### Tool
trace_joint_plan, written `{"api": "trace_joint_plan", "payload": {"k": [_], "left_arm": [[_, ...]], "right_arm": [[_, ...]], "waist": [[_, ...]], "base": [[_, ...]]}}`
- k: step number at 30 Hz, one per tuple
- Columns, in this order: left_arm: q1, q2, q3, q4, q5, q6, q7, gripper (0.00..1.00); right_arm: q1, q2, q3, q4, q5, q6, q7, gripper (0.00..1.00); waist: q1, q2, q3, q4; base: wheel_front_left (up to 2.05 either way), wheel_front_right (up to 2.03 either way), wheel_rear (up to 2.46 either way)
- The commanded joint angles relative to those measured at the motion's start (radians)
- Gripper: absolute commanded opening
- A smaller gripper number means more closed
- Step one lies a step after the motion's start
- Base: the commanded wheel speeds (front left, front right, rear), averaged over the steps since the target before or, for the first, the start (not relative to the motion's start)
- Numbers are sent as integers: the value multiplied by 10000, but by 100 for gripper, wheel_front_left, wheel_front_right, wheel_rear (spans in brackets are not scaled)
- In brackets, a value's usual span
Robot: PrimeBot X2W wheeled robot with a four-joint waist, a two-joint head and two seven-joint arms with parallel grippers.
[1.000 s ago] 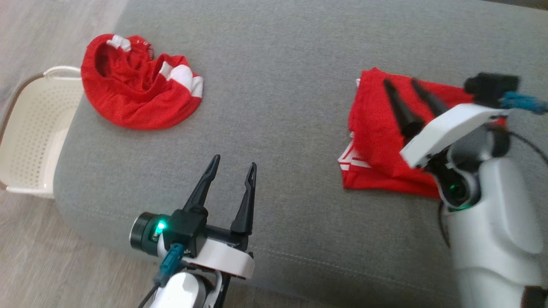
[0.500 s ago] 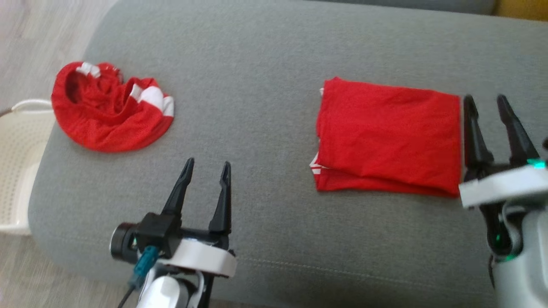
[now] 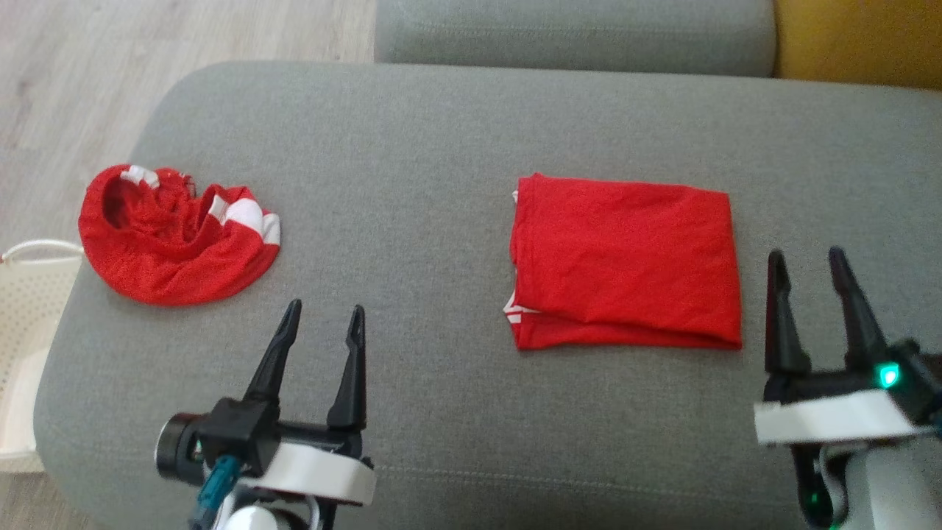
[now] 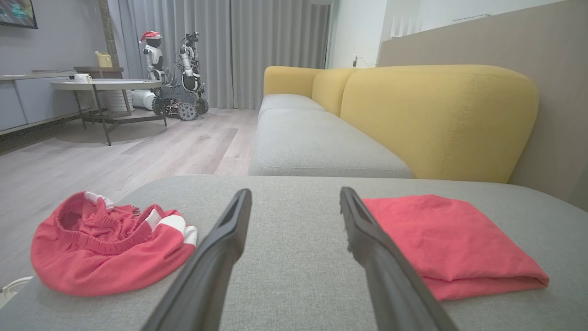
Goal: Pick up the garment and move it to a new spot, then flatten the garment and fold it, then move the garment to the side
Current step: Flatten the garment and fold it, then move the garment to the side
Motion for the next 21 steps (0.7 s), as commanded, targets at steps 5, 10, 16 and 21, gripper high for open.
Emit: {"api": "trace_joint_plan", "payload": {"k": [5,10,16,21], "left_arm": [[147,-41,548,-459,258,-279,-122,100],[348,-41,612,-382,410,-418,-122,100],[417,-41,668,-282,561,-437,-122,100],[405,-41,675,-259,617,-439,-122,100]], "right_arm": [[649,193,212,-723,-362,63,-110,100],[940,294,277,-808,-556,63,-111,100],[1027,379,300,-868,-629,63,-111,100],[1017,428,319,-905,-643,63,-112,100]], "waist": [[0,0,-336,-122],[0,0,-396,-172],[0,0,-360,-210],[0,0,-328,-223]], "base": [[0,0,0],[0,0,0],[0,0,0],[0,0,0]]}}
